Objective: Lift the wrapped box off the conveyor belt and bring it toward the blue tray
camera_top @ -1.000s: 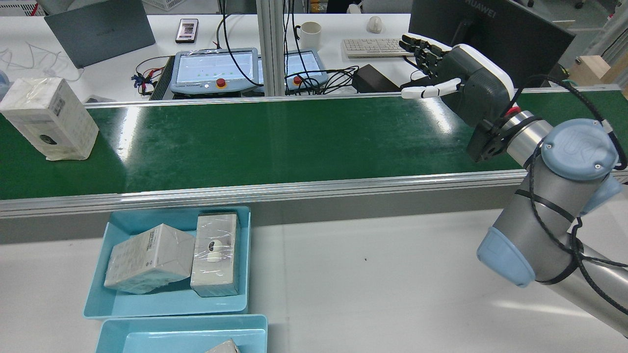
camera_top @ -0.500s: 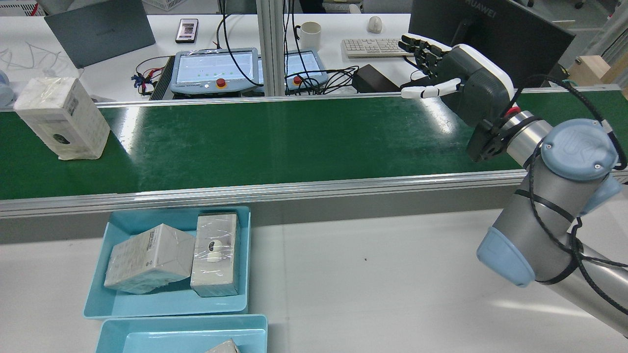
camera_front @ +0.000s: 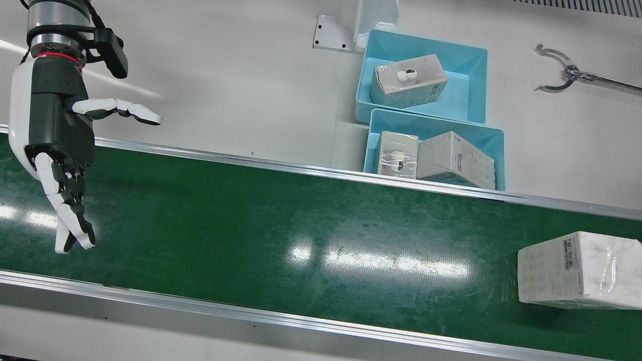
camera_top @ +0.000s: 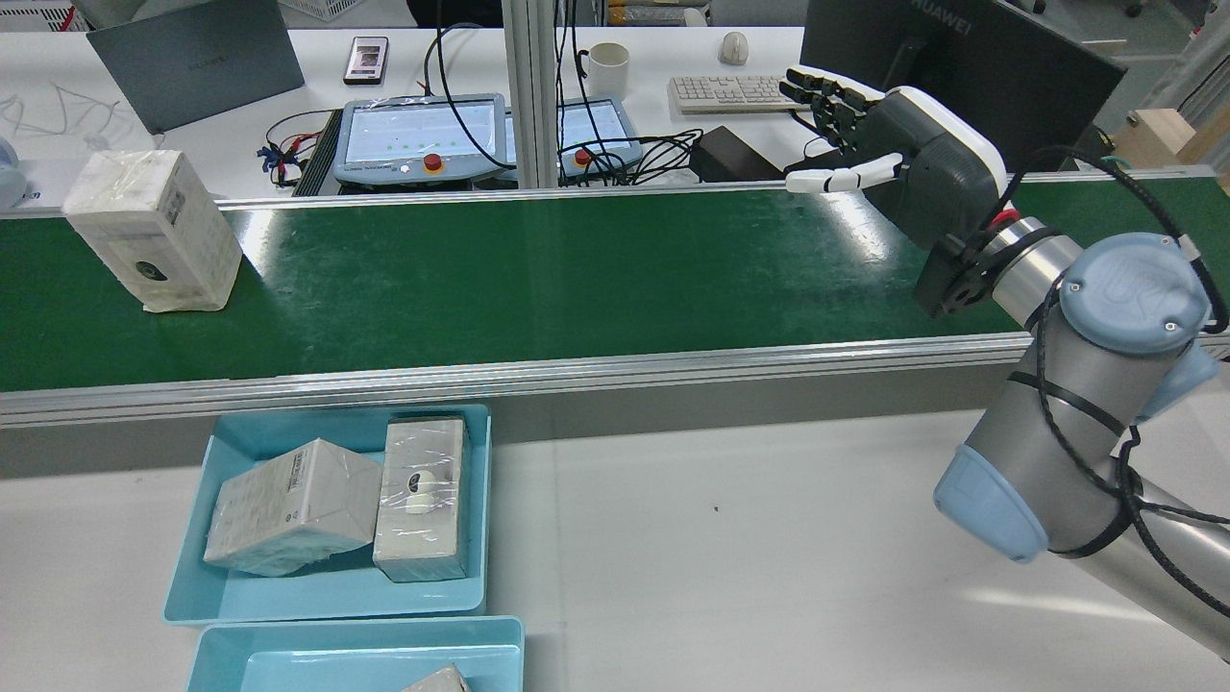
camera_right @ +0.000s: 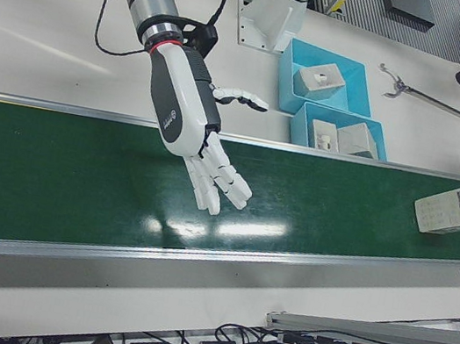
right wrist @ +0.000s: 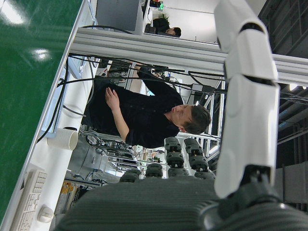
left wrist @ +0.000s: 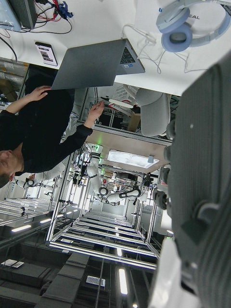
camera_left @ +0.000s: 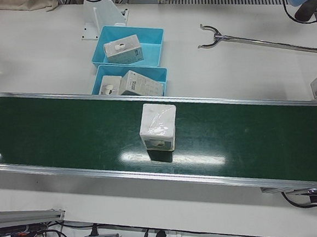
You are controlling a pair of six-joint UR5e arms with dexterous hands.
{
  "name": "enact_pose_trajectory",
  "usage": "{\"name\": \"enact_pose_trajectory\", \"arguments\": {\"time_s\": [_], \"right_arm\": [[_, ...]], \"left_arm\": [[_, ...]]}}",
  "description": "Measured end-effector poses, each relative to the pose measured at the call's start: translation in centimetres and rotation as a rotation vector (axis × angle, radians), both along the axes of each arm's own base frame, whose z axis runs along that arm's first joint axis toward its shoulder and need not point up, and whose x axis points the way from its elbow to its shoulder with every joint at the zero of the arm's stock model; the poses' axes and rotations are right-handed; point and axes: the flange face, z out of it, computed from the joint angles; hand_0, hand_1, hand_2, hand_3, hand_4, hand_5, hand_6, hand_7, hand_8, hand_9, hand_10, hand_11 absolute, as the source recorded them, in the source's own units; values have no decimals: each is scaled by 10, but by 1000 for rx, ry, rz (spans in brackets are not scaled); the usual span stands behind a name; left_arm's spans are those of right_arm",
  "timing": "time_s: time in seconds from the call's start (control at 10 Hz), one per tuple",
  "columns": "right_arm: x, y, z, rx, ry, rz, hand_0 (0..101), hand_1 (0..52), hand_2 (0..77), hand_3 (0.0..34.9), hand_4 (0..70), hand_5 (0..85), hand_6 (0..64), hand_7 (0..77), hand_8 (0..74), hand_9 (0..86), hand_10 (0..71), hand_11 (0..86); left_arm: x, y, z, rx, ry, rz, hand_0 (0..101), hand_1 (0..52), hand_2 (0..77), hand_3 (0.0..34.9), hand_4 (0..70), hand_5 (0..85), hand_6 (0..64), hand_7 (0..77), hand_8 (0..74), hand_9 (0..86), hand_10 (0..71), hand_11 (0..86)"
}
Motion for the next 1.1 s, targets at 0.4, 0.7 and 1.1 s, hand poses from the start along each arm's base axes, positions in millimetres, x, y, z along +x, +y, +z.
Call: {"name": "enact_pose_trajectory", "arguments": {"time_s": [0.4, 0.7, 1.1], "right_arm": [[-1, 0, 0, 0, 0, -2, 473, 153, 196, 0, 82, 109, 16, 71, 22, 22, 5, 22], [-4, -3, -2, 0, 0, -2, 473, 153, 196, 0, 82, 109, 16, 71, 22, 22, 5, 22], [-7, -6, -1, -3, 2, -3, 474, 153, 196, 0, 82, 109, 16, 76, 22, 22, 5, 22]], "left_arm": [[0, 0, 0, 0, 0, 0, 0, 0, 5, 0, 0, 11, 0, 0, 0, 0, 5, 0], [0, 0, 0, 0, 0, 0, 0, 0, 5, 0, 0, 11, 0, 0, 0, 0, 0, 0], [0, 0, 0, 0, 0, 0, 0, 0, 5, 0, 0, 11, 0, 0, 0, 0, 0, 0]]}}
